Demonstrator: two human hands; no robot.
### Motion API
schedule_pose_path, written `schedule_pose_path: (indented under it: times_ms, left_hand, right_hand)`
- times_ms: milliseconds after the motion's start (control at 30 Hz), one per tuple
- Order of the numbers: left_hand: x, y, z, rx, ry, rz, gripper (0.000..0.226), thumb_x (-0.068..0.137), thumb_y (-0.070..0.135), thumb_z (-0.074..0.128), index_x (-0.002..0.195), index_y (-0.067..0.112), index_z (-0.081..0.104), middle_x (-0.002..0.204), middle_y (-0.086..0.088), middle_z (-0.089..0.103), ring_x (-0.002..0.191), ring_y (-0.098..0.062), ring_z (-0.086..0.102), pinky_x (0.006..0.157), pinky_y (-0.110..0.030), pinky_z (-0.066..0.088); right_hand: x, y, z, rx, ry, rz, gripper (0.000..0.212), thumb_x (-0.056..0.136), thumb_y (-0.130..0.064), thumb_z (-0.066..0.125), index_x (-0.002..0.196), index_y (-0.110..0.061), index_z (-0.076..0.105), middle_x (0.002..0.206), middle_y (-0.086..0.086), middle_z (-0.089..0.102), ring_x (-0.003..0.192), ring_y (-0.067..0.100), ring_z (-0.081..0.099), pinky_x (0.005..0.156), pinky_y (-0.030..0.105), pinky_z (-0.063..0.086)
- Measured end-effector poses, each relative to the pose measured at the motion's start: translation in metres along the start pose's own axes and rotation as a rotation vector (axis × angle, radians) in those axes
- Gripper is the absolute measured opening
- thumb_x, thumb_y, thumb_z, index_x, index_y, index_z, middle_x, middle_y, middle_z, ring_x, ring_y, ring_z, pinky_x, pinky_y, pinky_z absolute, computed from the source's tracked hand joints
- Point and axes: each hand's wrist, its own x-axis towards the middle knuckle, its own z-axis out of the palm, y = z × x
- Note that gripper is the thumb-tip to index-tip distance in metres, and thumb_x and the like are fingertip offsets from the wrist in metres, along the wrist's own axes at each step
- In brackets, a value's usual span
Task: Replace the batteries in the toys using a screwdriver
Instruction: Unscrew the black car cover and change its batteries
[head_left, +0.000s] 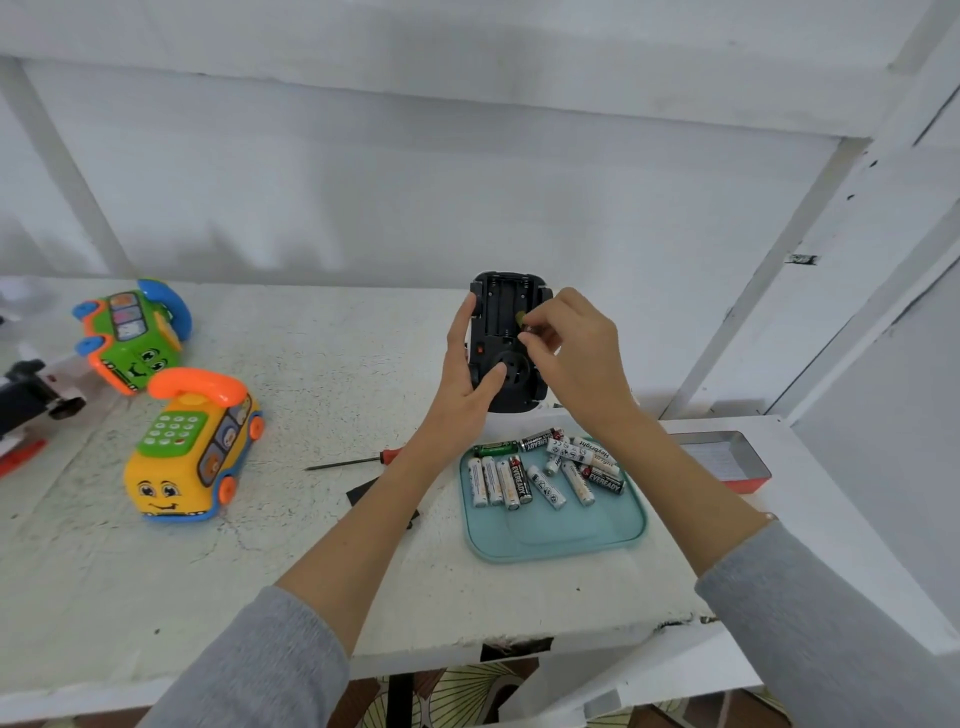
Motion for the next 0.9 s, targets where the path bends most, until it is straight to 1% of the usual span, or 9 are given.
schedule_pose_path:
  times_ms: [100, 200, 267, 433, 600, 667, 733, 800, 900]
  left_hand:
    - [0.001, 0.0, 0.0, -0.001, -0.002, -0.003, 0.064, 0.099, -0.005, 0.039, 0.143, 0.034, 0.015, 0.151, -0.017, 0.029, 0.129, -0.028, 0.046, 0.1, -0.028, 0.047]
    - [0.001, 0.0, 0.0, 0.004, -0.006, -0.011, 0.067, 0.099, -0.005, 0.039, 0.142, 0.038, 0.013, 0.151, -0.016, 0.03, 0.129, -0.027, 0.047, 0.101, -0.03, 0.047]
    - [0.002, 0.0, -0.001, 0.011, -0.009, -0.015, 0.068, 0.099, -0.002, 0.04, 0.142, 0.042, 0.012, 0.151, -0.015, 0.031, 0.129, -0.026, 0.047, 0.103, -0.033, 0.046]
    - [0.001, 0.001, -0.002, -0.004, -0.007, -0.019, 0.069, 0.1, -0.001, 0.04, 0.139, 0.048, 0.013, 0.147, -0.016, 0.035, 0.125, -0.026, 0.049, 0.091, -0.022, 0.05]
    - [0.001, 0.001, -0.001, -0.012, -0.009, -0.015, 0.065, 0.1, -0.002, 0.039, 0.141, 0.043, 0.015, 0.147, -0.015, 0.034, 0.125, -0.025, 0.049, 0.088, -0.021, 0.05]
    - [0.001, 0.001, -0.001, -0.017, 0.002, -0.02, 0.065, 0.1, -0.001, 0.04, 0.141, 0.043, 0.016, 0.147, -0.015, 0.033, 0.125, -0.025, 0.048, 0.087, -0.02, 0.05]
    - [0.001, 0.002, -0.001, -0.027, 0.0, -0.023, 0.067, 0.1, -0.001, 0.04, 0.14, 0.046, 0.015, 0.149, -0.014, 0.032, 0.126, -0.025, 0.049, 0.088, -0.022, 0.051]
    - [0.001, 0.002, -0.001, -0.034, -0.013, -0.022, 0.069, 0.1, -0.001, 0.04, 0.14, 0.049, 0.014, 0.15, -0.012, 0.032, 0.126, -0.025, 0.05, 0.091, -0.027, 0.052]
    - [0.001, 0.003, -0.002, -0.043, -0.017, -0.028, 0.069, 0.1, -0.001, 0.04, 0.139, 0.05, 0.015, 0.149, -0.012, 0.034, 0.124, -0.024, 0.051, 0.091, -0.028, 0.052]
  right_hand:
    - [-0.002, 0.001, 0.004, -0.007, -0.012, -0.014, 0.012, 0.067, 0.011, 0.067, 0.066, 0.003, 0.057, 0.072, 0.015, 0.053, 0.059, 0.023, 0.051, 0.057, 0.02, 0.041]
    - [-0.004, 0.007, 0.006, -0.009, -0.005, 0.004, 0.013, 0.067, 0.012, 0.066, 0.062, 0.005, 0.057, 0.071, 0.015, 0.052, 0.059, 0.026, 0.051, 0.054, 0.027, 0.044]
    - [-0.003, 0.009, 0.007, 0.008, 0.004, -0.005, 0.009, 0.068, 0.011, 0.066, 0.064, 0.005, 0.061, 0.072, 0.015, 0.054, 0.061, 0.027, 0.053, 0.055, 0.029, 0.045]
    - [-0.002, 0.013, 0.009, 0.002, 0.029, -0.041, 0.01, 0.073, 0.007, 0.064, 0.08, 0.005, 0.071, 0.078, 0.017, 0.061, 0.068, 0.025, 0.058, 0.064, 0.024, 0.046]
    - [0.0, 0.021, 0.01, -0.103, 0.089, -0.034, 0.009, 0.074, -0.002, 0.069, 0.083, -0.003, 0.072, 0.095, 0.017, 0.054, 0.089, 0.022, 0.045, 0.076, 0.022, 0.036]
    - [0.001, 0.023, 0.01, -0.033, 0.047, 0.026, 0.013, 0.076, -0.007, 0.069, 0.089, -0.007, 0.072, 0.114, 0.017, 0.051, 0.104, 0.027, 0.047, 0.087, 0.028, 0.037]
    - [0.001, 0.023, 0.008, 0.169, -0.057, 0.17, 0.02, 0.08, -0.008, 0.068, 0.1, -0.011, 0.069, 0.13, 0.011, 0.045, 0.116, 0.022, 0.046, 0.094, 0.03, 0.04]
    - [0.0, 0.021, 0.006, 0.331, -0.12, 0.291, 0.024, 0.083, -0.005, 0.065, 0.105, -0.014, 0.067, 0.131, 0.005, 0.045, 0.117, 0.014, 0.048, 0.091, 0.028, 0.048]
    - [0.0, 0.019, 0.004, 0.418, -0.096, 0.319, 0.024, 0.083, -0.001, 0.064, 0.102, -0.015, 0.067, 0.124, 0.0, 0.048, 0.113, 0.011, 0.051, 0.086, 0.025, 0.054]
